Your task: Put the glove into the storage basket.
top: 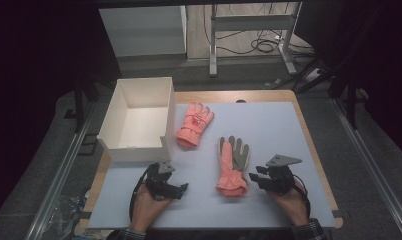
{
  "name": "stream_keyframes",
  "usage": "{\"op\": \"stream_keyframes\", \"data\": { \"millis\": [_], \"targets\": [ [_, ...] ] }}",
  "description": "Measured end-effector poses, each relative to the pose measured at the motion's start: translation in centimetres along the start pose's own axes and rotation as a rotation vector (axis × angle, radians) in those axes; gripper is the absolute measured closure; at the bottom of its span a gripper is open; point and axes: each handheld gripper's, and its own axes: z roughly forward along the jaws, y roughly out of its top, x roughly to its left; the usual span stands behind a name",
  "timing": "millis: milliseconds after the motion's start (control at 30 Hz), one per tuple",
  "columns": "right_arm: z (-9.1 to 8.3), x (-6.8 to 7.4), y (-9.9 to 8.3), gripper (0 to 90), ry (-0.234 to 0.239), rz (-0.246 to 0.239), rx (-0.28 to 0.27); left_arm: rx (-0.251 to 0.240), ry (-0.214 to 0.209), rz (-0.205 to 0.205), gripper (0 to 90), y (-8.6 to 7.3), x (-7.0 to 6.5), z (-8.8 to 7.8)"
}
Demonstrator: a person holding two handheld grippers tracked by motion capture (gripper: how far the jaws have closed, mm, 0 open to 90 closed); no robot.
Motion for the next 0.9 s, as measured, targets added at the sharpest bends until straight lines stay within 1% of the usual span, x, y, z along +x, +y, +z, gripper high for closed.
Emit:
{"op": "stream_keyframes", "data": {
  "millis": [33,67,100,133,167,200,233,267,300,333,367,400,467,500,633,700,900],
  "targets": [
    [-0.1,-0.1,0.1,55.8,-0.002,0.002,-0.003,0.000,0.000,0.000,0.9,0.0,0.0,0.0],
    [-0.3,-0.4,0.5,53.3,0.008,0.009,-0.011,-0.001,0.001,0.000,0.9,0.0,0.0,0.0],
    [-0.3,-0.4,0.5,53.3,0.008,0.009,-0.011,-0.001,0.001,0.000,0.9,0.0,0.0,0.0],
    [-0.4,-0.7,1.1,50.1,0.015,0.011,-0.022,-0.001,0.000,0.000,0.9,0.0,0.0,0.0],
    [-0.4,-0.7,1.1,50.1,0.015,0.011,-0.022,-0.001,0.000,0.000,1.0,0.0,0.0,0.0],
    [-0.4,-0.9,2.1,47.8,0.030,0.011,-0.026,-0.002,0.001,0.000,0.9,0.0,0.0,0.0],
    [-0.4,-0.9,2.1,47.8,0.030,0.011,-0.026,-0.002,0.001,0.000,0.9,0.0,0.0,0.0],
    [-0.3,-1.1,3.5,47.2,0.030,-0.003,-0.032,-0.002,0.001,0.000,0.9,0.0,0.0,0.0],
    [-0.3,-1.1,3.5,47.2,0.030,-0.003,-0.032,0.000,0.001,0.000,0.9,0.0,0.0,0.0],
    [0.0,-1.2,5.0,47.7,0.045,-0.019,-0.041,0.000,0.000,0.000,0.9,0.0,0.0,0.0],
    [0.0,-1.2,5.0,47.7,0.045,-0.019,-0.041,-0.001,0.001,0.000,0.9,0.0,0.0,0.0],
    [0.6,-1.1,6.5,47.7,0.063,-0.042,-0.047,-0.001,0.001,0.002,1.0,0.0,0.0,0.0],
    [1.3,-1.0,8.1,47.7,0.077,-0.067,-0.041,-0.003,0.002,0.000,1.0,0.0,0.0,0.0],
    [1.3,-1.0,8.1,47.7,0.077,-0.067,-0.041,-0.003,0.002,-0.001,1.0,0.0,0.0,0.0],
    [3.2,-0.3,11.1,48.1,0.098,-0.110,-0.029,-0.003,0.002,-0.001,1.0,0.0,0.0,0.0],
    [4.4,0.0,12.4,48.8,0.109,-0.125,-0.027,-0.005,0.002,-0.001,1.0,0.0,0.0,0.0],
    [8.1,0.9,16.3,55.2,0.137,-0.173,-0.004,-0.007,0.000,-0.004,1.0,-0.1,0.0,0.0]
  ]
}}
